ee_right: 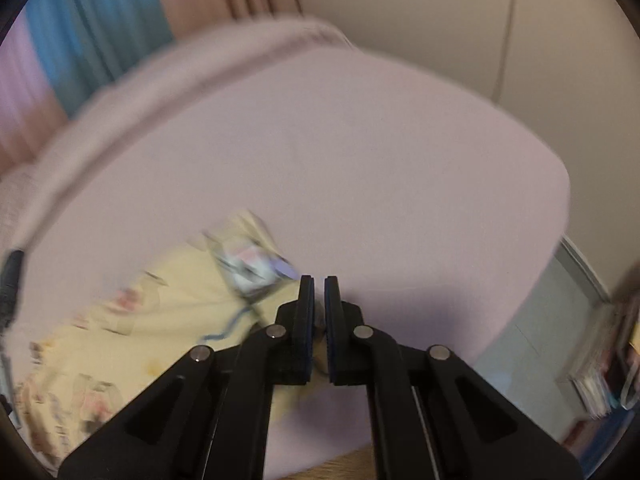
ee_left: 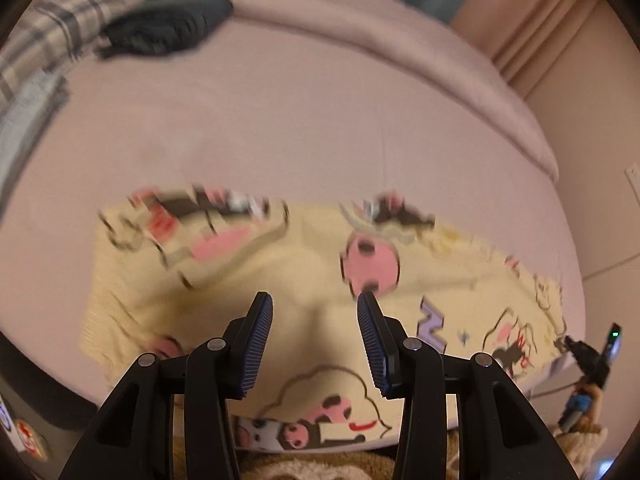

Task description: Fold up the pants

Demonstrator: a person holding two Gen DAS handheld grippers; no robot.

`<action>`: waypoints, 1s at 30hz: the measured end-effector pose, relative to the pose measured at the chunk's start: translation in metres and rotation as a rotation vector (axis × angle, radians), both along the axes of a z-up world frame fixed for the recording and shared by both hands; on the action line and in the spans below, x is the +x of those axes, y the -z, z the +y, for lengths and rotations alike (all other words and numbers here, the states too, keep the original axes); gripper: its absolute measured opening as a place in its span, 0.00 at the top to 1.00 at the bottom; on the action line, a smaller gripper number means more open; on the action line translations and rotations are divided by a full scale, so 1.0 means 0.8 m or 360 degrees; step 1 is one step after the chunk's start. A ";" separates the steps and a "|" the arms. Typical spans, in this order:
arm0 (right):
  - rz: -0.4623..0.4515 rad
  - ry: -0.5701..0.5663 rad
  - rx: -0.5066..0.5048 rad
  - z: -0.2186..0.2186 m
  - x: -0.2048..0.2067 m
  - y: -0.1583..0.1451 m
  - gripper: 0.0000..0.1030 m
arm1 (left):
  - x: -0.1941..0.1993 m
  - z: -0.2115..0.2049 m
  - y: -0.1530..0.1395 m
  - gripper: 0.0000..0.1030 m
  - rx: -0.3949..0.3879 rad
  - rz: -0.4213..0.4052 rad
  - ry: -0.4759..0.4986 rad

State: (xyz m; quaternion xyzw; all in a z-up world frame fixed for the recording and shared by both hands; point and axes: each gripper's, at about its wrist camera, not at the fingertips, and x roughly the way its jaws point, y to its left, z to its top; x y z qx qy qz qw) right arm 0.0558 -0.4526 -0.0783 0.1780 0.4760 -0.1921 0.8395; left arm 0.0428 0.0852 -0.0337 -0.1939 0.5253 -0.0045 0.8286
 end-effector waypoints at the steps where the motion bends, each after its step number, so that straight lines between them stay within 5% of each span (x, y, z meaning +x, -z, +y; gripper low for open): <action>1: 0.0041 0.0019 0.0012 -0.002 -0.009 0.019 0.95 | 0.000 -0.005 0.013 0.59 -0.0006 0.0050 0.0031; 5: -0.0062 0.0050 0.0078 -0.012 -0.026 0.016 0.93 | -0.001 -0.016 0.047 0.59 0.0035 0.0210 0.0067; 7: -0.0007 0.0083 0.0099 -0.013 -0.017 0.003 0.78 | -0.002 -0.020 0.056 0.59 0.0043 0.0238 0.0075; 10: -0.0135 0.0002 0.0084 -0.006 -0.003 -0.030 0.50 | -0.008 -0.022 0.058 0.59 0.0054 0.0199 0.0057; 12: -0.0182 -0.0107 0.0115 0.006 0.022 -0.044 0.42 | -0.013 -0.020 0.062 0.59 0.0027 0.0180 0.0038; 19: -0.0111 -0.0335 0.0178 0.055 0.124 -0.010 0.47 | -0.034 -0.005 0.066 0.59 -0.0055 0.0136 0.0003; 20: -0.0088 -0.0336 0.0137 0.059 0.132 -0.002 0.50 | -0.039 -0.002 0.067 0.59 -0.0063 0.0131 0.0000; 21: -0.0053 -0.0328 0.0060 0.062 0.139 0.006 0.70 | -0.042 0.001 0.067 0.59 -0.0070 0.0126 -0.0001; 23: -0.0053 -0.0333 -0.0006 0.070 0.135 0.011 0.72 | -0.042 0.005 0.064 0.59 -0.0081 0.0124 -0.0003; 24: -0.0085 -0.0333 0.0024 0.067 0.132 0.005 0.87 | -0.047 0.010 0.063 0.59 -0.0085 0.0124 -0.0001; 25: -0.0143 -0.0329 0.0081 0.061 0.114 -0.006 0.92 | -0.050 0.012 0.063 0.59 -0.0086 0.0124 0.0004; 30: -0.0249 -0.0296 -0.0001 0.054 0.093 -0.037 0.93 | -0.046 0.018 0.061 0.59 -0.0101 0.0131 -0.0001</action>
